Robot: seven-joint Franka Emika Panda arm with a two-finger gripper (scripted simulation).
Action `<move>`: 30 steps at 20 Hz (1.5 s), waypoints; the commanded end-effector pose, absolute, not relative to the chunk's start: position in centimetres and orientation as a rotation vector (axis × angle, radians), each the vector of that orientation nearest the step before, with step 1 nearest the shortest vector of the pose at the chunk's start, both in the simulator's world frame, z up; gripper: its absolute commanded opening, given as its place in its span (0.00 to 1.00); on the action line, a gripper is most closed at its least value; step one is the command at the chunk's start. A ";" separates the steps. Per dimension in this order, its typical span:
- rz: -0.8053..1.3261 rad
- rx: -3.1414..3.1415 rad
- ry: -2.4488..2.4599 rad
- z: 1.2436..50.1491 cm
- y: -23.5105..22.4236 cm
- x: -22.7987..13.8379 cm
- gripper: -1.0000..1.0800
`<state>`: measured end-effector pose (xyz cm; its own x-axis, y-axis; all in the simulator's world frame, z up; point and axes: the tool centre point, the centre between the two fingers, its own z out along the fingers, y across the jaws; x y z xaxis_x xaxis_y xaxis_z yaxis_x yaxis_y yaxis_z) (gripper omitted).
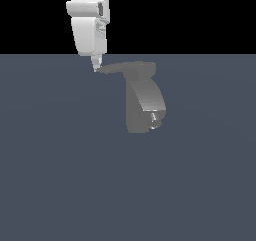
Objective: Turn on the faucet by rotating a designated handle.
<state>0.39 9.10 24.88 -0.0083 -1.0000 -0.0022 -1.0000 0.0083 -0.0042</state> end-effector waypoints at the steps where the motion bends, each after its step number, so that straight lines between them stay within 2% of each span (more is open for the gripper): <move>1: -0.002 -2.206 2.233 24.9 8.4 -0.2 0.00; 30: 0.000 -2.208 2.234 24.9 2.0 -7.9 0.00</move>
<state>-7.36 2.82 24.88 -0.0025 -1.0000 -0.0012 -1.0000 0.0025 -0.0017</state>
